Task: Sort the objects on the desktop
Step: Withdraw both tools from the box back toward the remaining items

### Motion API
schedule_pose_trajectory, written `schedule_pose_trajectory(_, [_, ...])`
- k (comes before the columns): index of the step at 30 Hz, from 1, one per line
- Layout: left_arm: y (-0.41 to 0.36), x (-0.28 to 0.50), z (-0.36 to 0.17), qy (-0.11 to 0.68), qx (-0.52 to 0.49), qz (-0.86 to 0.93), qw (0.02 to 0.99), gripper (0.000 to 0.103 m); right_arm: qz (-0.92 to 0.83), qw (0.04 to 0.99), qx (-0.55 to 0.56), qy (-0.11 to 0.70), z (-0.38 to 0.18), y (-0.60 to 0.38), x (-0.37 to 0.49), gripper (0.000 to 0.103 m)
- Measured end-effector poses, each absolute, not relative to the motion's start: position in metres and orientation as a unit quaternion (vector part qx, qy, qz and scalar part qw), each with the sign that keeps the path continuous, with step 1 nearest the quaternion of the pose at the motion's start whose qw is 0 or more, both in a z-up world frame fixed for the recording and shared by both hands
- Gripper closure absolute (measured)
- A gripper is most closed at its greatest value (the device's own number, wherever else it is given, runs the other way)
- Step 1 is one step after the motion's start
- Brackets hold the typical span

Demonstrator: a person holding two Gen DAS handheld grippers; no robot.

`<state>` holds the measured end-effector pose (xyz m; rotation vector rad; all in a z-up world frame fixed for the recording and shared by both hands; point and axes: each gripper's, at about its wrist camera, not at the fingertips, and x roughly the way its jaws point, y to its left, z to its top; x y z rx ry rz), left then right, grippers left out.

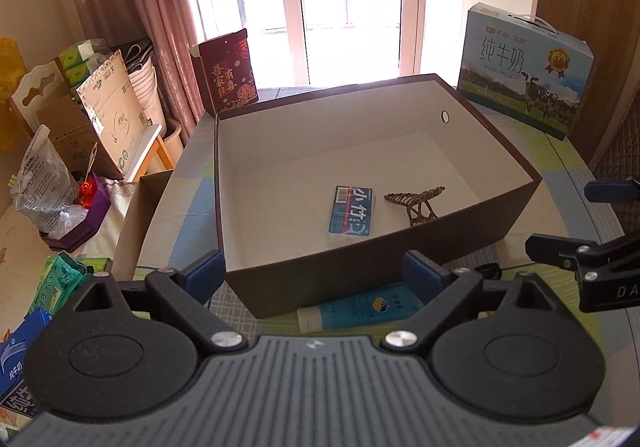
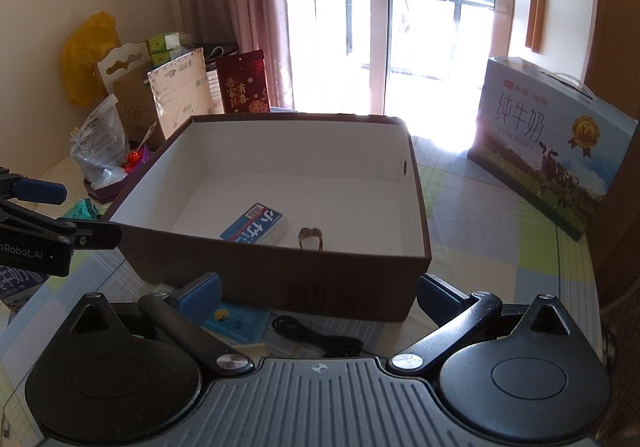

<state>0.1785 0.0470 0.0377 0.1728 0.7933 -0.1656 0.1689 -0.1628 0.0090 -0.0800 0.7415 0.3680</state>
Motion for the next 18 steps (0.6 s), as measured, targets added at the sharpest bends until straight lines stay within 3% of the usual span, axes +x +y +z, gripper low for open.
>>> schedule_pose_trajectory(10, [0.037, 0.15, 0.032, 0.386, 0.085, -0.086, 0.914, 0.009, 0.17, 0.932, -0.039, 0.318, 0.01, -0.174, 0.127, 0.002])
schedule_pose_trajectory(18, [0.039, 0.129, 0.009, 0.402, 0.08, -0.105, 0.906, 0.01, 0.166, 0.929, -0.038, 0.329, -0.004, -0.183, 0.106, 0.002])
